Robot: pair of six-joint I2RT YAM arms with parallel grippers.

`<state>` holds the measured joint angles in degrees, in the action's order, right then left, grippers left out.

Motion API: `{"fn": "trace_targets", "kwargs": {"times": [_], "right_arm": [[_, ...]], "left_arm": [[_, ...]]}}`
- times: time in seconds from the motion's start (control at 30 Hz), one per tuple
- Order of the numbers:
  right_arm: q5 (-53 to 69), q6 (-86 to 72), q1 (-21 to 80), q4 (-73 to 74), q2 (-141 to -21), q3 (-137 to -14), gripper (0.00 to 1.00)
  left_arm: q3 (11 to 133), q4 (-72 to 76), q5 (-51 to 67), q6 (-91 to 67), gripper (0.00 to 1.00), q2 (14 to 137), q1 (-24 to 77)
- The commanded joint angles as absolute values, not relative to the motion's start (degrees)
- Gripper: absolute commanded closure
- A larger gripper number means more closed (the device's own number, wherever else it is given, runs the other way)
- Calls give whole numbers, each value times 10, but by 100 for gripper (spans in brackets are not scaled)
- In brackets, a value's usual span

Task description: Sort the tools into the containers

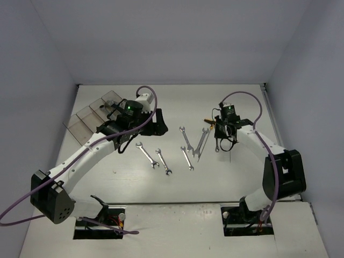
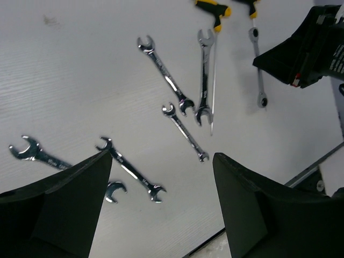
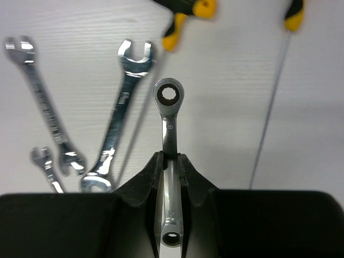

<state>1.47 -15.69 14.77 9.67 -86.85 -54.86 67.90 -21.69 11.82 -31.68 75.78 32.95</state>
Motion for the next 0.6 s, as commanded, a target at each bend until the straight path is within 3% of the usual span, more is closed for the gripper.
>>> {"fn": "trace_targets", "kwargs": {"times": [0.0, 0.2, 0.57], "right_arm": [[67, -141, 194, 92, -805, -598, 100], [89, -162, 272, 85, -788, -639, 100], [114, -195, 326, 47, -799, -668, 100]], "left_arm": [[681, -73, 153, -384, 27, 768, 341], [694, -11, 154, -426, 27, 823, 366], [709, 41, 83, -473, 30, 875, 377]]}}
